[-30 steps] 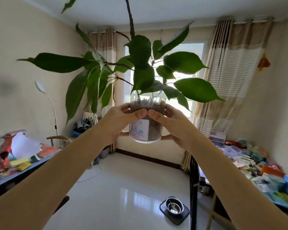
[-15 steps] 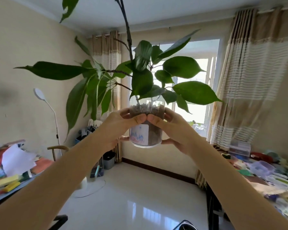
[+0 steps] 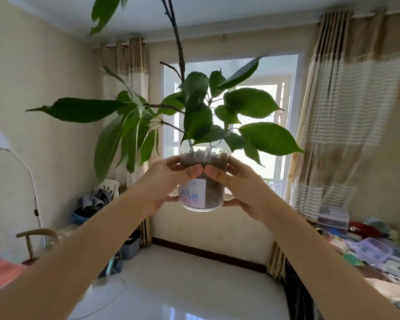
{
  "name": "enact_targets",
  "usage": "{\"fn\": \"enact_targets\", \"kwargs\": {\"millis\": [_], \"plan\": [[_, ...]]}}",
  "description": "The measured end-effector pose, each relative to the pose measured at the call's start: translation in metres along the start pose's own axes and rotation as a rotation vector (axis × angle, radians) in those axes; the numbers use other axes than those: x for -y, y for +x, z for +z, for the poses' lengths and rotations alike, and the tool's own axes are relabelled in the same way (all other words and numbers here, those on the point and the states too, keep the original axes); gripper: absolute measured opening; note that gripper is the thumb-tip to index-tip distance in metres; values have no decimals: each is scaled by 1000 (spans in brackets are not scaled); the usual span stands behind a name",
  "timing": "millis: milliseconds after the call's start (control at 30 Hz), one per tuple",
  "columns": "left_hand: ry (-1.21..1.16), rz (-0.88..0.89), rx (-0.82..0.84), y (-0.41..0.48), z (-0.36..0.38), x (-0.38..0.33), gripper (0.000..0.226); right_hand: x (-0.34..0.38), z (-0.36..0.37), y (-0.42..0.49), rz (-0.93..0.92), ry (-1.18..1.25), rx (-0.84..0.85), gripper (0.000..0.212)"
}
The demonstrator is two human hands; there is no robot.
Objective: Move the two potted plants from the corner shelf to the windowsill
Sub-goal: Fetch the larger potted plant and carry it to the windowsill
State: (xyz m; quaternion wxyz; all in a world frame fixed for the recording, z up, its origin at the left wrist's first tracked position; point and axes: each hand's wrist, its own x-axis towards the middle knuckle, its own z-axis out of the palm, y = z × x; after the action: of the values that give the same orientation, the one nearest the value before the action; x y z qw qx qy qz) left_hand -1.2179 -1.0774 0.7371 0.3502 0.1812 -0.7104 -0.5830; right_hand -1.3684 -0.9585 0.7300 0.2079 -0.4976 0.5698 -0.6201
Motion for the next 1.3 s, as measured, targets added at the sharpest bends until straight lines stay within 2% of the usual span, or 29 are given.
{"fn": "enact_targets", "kwargs": {"millis": [167, 267, 333, 567, 733, 933, 1300], "plan": [[-15, 3, 14, 82, -18, 21, 56, -22, -3, 71, -6, -32, -51, 38], [-33, 6, 26, 129, -22, 33, 49, -38, -11, 111, -1, -26, -62, 30], [-25, 10, 36, 157, -22, 42, 48, -50, -19, 135, -5, -24, -61, 32], [7, 34, 17, 257, -10, 74, 70, -95, -56, 227, -9, -1, -48, 38], [-8, 37, -7, 326, 2, 92, 68, -125, -86, 293, -13, -8, -29, 34], [-24, 20, -16, 400, 7, 123, 48, -166, -107, 359, 0, 26, -32, 30], [-79, 45, 81, 560, -28, 188, 36, -240, -112, 503, 20, -54, -117, 27]]}}
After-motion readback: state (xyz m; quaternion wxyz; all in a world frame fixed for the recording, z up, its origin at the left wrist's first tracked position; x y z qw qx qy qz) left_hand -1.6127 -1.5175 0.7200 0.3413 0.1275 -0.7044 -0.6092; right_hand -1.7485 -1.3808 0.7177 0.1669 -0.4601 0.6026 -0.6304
